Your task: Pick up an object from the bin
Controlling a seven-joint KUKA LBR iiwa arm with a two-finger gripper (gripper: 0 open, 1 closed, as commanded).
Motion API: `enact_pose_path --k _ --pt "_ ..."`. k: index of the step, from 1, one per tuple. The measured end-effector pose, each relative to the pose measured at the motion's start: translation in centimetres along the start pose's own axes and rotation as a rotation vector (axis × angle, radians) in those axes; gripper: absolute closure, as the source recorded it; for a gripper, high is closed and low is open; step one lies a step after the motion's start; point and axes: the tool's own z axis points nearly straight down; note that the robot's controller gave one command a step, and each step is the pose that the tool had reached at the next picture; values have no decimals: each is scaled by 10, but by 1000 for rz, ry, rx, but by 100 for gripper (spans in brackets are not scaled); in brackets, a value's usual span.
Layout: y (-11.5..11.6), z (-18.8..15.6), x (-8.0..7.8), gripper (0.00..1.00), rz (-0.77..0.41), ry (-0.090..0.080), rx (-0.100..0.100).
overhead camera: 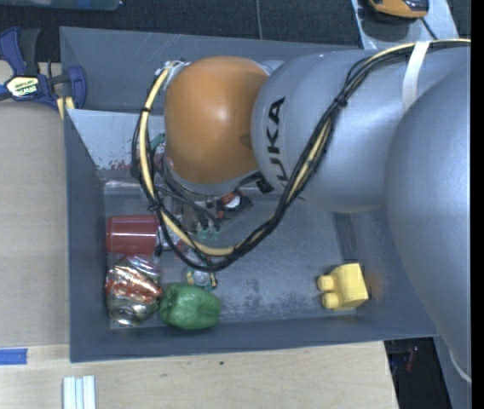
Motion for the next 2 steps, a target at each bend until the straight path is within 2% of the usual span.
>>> enact_pose_path --k 1,2 --pt "6 -35 43 0 -21 1 0" --pt "-12 -23 16 100 -14 3 3"
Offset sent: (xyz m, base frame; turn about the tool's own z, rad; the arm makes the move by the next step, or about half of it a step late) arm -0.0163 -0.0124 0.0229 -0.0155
